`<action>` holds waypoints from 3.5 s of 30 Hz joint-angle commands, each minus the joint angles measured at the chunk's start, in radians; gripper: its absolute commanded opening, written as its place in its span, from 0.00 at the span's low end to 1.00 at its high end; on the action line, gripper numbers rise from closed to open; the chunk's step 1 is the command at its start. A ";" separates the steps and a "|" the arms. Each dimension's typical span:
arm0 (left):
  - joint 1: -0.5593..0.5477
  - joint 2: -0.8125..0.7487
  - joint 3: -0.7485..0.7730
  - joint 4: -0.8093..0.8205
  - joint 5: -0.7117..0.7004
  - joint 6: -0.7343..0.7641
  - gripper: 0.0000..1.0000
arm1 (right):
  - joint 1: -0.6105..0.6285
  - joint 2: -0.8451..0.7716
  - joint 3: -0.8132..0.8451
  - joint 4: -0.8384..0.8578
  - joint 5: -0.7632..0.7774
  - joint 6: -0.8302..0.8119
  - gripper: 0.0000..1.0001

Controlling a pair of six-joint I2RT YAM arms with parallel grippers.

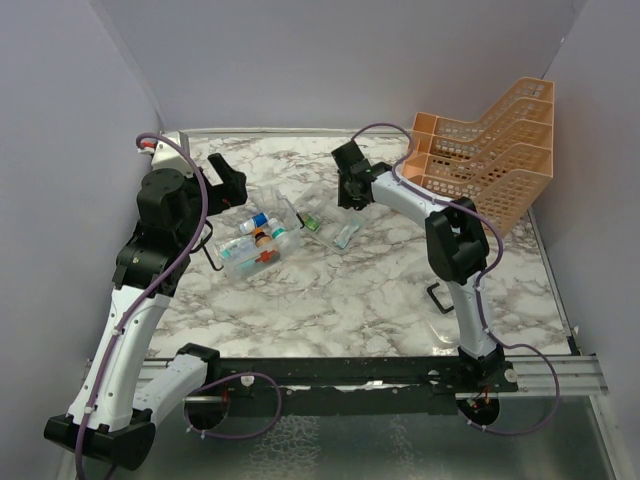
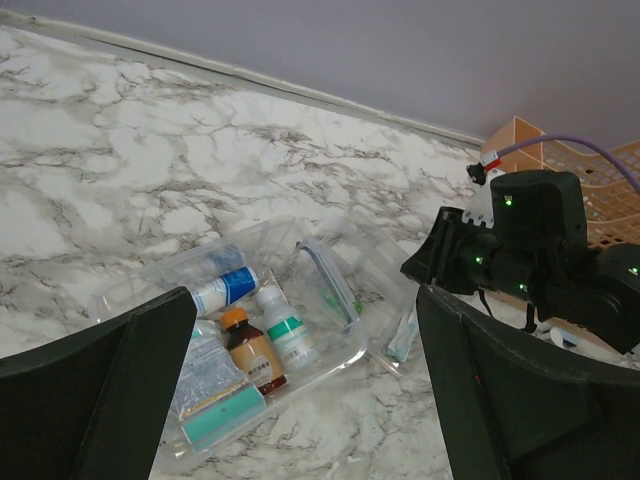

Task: Organize the medicine kit

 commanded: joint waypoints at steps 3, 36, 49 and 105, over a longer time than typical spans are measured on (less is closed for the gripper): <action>-0.004 -0.003 -0.008 0.014 0.012 0.002 0.96 | -0.004 0.005 -0.007 -0.023 -0.020 -0.007 0.34; 0.060 0.076 -0.122 -0.075 -0.051 -0.125 0.97 | 0.030 -0.191 -0.244 0.206 -0.416 -0.323 0.45; 0.113 0.049 -0.230 -0.117 -0.112 -0.166 0.94 | 0.057 -0.055 -0.107 0.143 -0.340 -0.444 0.43; 0.209 0.278 -0.272 -0.044 -0.036 0.008 0.61 | 0.089 -0.251 -0.282 0.056 -0.099 -0.234 0.04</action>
